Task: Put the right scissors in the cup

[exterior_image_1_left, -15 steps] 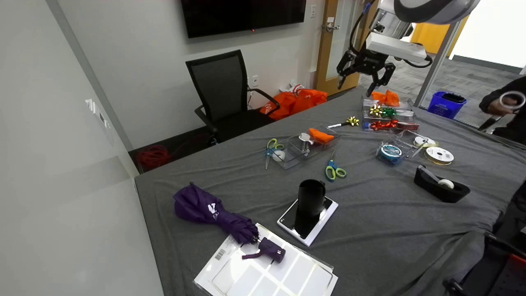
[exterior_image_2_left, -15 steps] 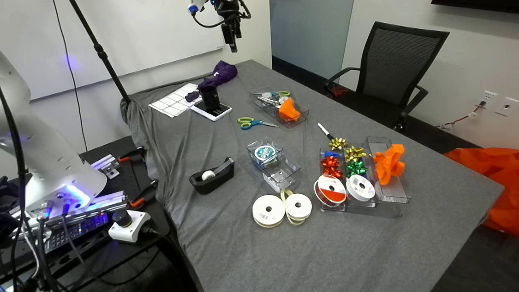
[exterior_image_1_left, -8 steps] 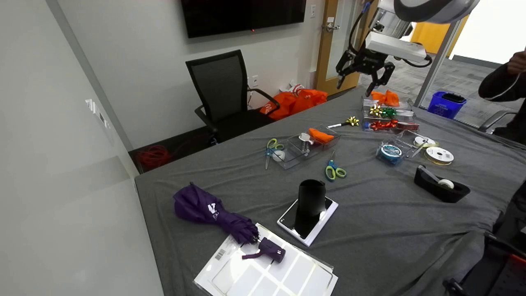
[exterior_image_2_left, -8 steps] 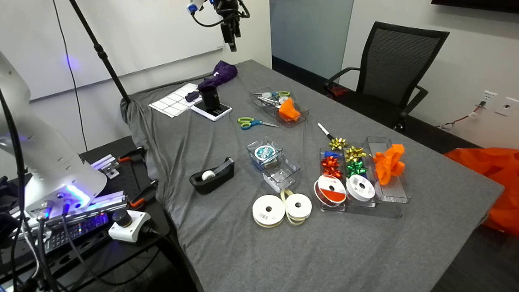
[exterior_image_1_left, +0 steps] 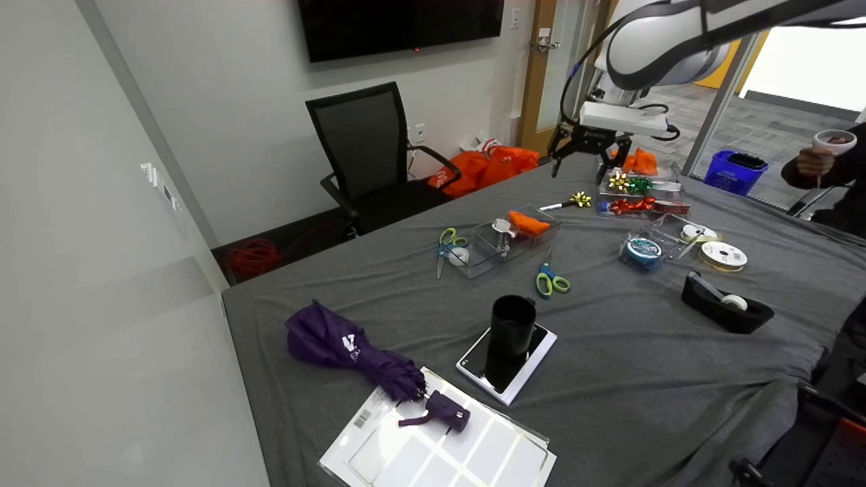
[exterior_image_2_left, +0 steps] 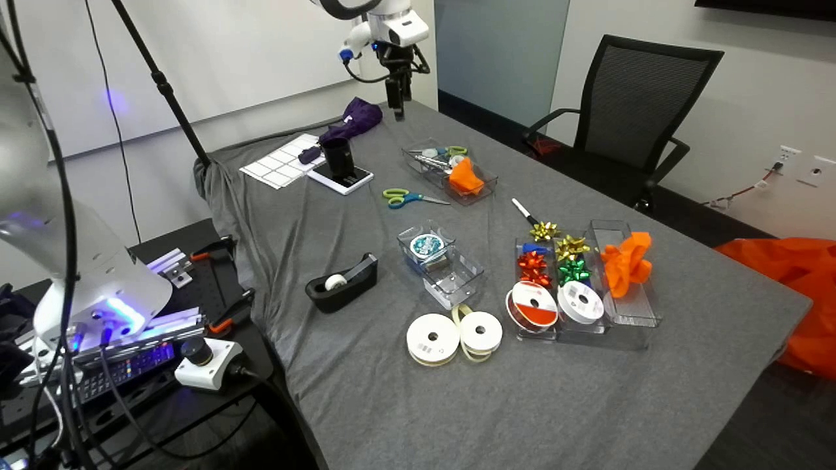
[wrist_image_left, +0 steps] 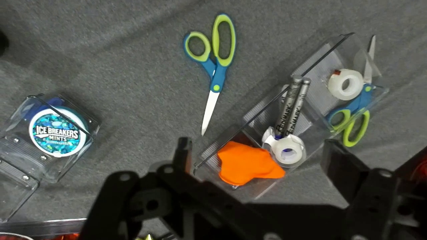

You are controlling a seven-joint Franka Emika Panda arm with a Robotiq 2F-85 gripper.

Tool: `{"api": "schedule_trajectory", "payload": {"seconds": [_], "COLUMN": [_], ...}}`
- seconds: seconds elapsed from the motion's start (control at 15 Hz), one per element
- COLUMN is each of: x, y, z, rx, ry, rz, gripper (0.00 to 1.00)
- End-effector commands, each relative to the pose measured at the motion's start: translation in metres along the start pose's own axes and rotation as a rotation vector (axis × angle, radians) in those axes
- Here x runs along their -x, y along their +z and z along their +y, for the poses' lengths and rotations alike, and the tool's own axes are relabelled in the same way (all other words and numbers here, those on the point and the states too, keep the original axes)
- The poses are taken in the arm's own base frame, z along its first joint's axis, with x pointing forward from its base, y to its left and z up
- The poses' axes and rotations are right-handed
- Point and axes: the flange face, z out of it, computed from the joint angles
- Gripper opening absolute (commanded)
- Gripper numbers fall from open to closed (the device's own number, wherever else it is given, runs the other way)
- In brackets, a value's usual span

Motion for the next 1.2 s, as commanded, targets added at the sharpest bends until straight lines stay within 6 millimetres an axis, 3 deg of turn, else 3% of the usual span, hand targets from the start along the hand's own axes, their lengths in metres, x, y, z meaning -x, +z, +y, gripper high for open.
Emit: {"api": "schedule_trajectory", "payload": {"seconds": [0.0, 0.2, 0.53, 1.13], "x": [-0.041, -0.055, -0.061, -0.067], "y": [0.055, 0.096, 0.152, 0.218], "z": [0.0, 0.002, 0.006, 0.025], "rx": [0.065, 0.096, 0.134, 0.118], "ry": [0.007, 0.003, -0.089, -0.206], "rz": [-0.036, -0.055, -0.091, -0.161], "gripper": [1.0, 1.0, 1.0, 1.0]}}
